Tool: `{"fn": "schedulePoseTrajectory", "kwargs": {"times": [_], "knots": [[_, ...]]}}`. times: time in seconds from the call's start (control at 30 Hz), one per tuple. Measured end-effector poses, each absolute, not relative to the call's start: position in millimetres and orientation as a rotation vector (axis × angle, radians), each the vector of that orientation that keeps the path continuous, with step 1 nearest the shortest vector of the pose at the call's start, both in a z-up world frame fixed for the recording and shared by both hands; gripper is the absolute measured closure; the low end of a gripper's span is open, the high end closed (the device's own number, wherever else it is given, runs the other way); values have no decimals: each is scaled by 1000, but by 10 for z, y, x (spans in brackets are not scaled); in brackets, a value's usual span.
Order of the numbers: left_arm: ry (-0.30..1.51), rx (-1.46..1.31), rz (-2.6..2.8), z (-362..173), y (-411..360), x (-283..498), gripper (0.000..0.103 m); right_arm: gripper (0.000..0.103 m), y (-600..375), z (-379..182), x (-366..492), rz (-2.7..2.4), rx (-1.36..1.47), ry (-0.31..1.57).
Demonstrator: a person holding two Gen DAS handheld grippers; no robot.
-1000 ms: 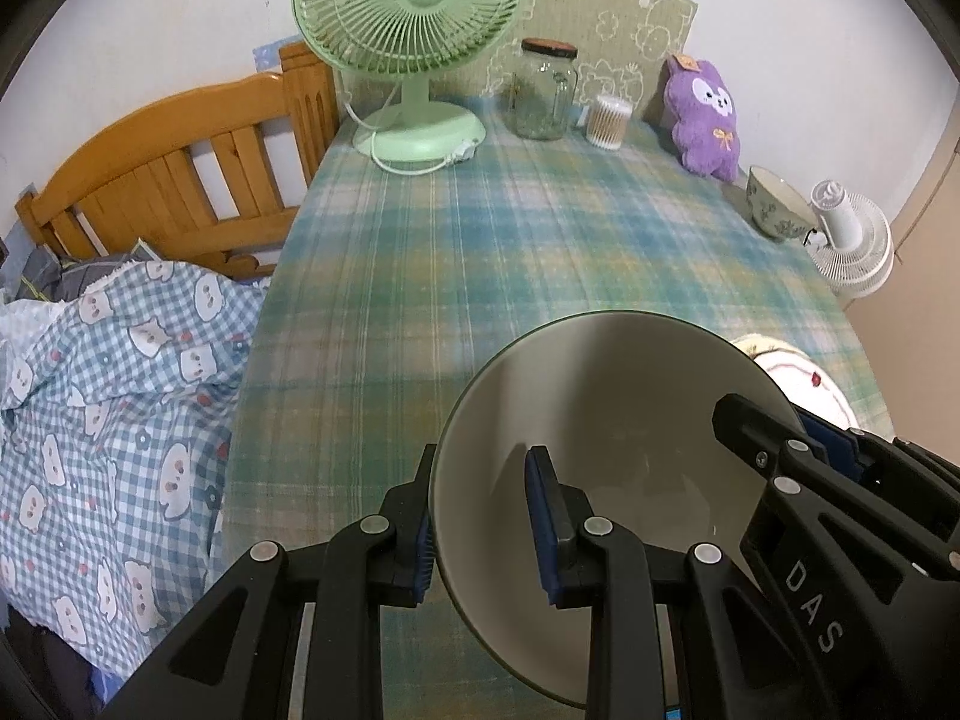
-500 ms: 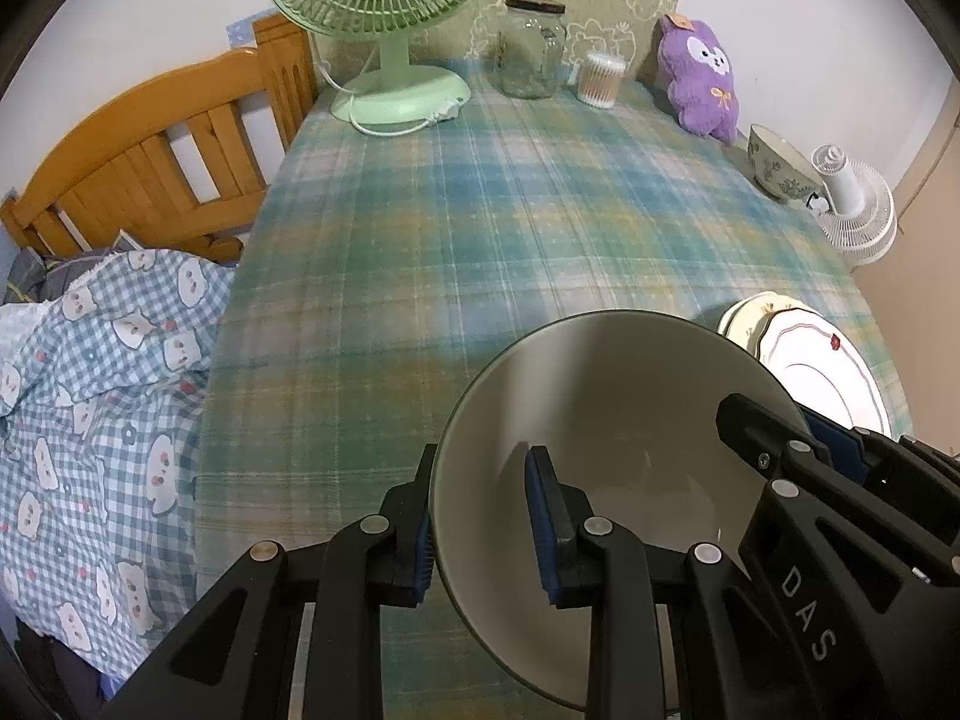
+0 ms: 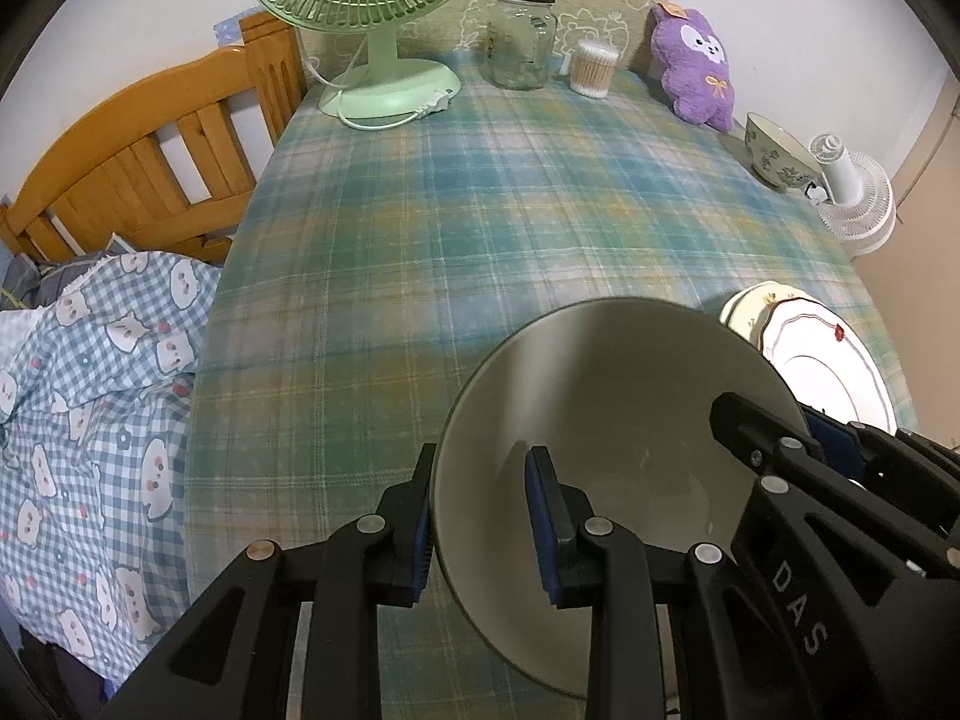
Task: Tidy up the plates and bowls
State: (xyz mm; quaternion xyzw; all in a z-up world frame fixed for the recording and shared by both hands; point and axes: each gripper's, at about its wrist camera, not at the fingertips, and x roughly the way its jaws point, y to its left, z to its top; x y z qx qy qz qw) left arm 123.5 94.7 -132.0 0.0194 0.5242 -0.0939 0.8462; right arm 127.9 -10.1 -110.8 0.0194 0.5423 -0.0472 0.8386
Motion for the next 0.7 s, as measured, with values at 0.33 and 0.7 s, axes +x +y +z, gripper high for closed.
{"fn": "schedulePoseTrajectory", "kwargs": {"times": [0.33, 0.7], "knots": [[1084, 87, -229, -1126, 941, 1189, 41, 47, -104, -916, 1226, -72, 51, 1137], [990, 88, -263, -545, 911, 1093, 22, 34, -144, -345, 1068, -127, 66, 1022]]}}
